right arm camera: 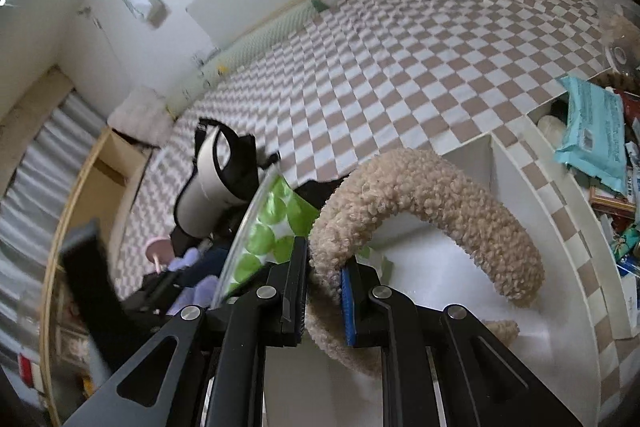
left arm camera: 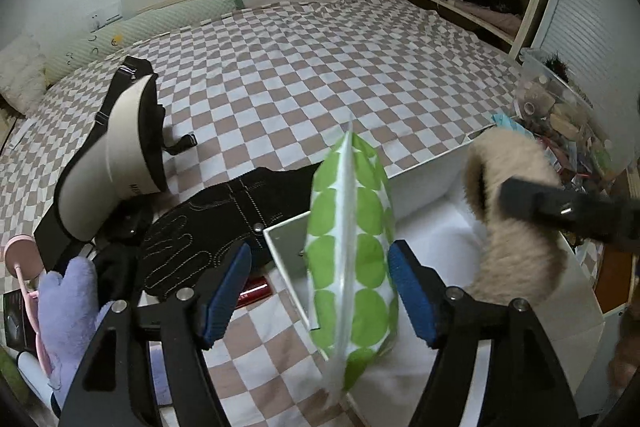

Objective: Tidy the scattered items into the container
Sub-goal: 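Carry the tissue pack with the left tool while the right carries the earmuff to the box, then lower the tissue pack into the box with the left tool while the right releases the earmuff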

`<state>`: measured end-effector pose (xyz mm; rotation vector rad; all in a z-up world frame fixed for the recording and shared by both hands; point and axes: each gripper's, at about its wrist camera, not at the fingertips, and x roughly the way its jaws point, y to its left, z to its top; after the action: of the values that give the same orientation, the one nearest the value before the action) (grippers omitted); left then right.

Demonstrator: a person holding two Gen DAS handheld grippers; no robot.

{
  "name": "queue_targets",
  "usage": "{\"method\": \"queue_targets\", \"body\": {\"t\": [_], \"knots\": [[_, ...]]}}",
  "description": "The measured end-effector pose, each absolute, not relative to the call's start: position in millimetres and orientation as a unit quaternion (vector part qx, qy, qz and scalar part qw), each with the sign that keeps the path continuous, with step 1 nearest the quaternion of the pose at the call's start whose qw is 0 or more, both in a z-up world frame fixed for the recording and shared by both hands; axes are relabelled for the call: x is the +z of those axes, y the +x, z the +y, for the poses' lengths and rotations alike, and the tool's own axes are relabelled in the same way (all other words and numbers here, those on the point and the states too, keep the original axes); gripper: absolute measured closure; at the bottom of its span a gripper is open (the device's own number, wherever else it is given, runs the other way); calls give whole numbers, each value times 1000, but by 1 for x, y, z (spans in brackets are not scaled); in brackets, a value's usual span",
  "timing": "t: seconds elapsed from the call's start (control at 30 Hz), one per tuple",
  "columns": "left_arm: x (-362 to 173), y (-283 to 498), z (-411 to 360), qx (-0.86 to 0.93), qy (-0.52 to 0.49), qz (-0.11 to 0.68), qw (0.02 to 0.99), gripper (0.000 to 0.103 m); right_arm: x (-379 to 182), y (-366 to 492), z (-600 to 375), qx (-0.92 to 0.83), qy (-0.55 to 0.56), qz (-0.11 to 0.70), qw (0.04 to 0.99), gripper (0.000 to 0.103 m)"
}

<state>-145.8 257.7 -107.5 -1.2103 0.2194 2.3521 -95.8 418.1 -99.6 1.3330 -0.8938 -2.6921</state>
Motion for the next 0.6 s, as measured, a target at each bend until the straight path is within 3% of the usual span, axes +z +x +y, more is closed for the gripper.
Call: {"method": "queue_targets", "body": {"t": [0.17,0.27,0.37,0.43,0.5,0.6], "knots": [[-103,-144,249,864,-434,85,241,31,-113,-112,405,-849,454,-272,2,87],[-100,-143,244,868,-429,89,235,23,-118,-119,403,-845,459,-274,5,86],[-97,-144,237,872,-423,86,231,21,-121,-122,403,-839,467,-278,4,81],[-96,-146,231,874,-422,83,226,15,-121,-122,404,-837,470,-281,-1,67],[-95,-146,226,876,-421,80,221,9,-119,-120,406,-838,466,-283,-11,32],[-95,-147,222,876,-422,77,220,9,-115,-116,410,-841,455,-293,-11,29]]}}
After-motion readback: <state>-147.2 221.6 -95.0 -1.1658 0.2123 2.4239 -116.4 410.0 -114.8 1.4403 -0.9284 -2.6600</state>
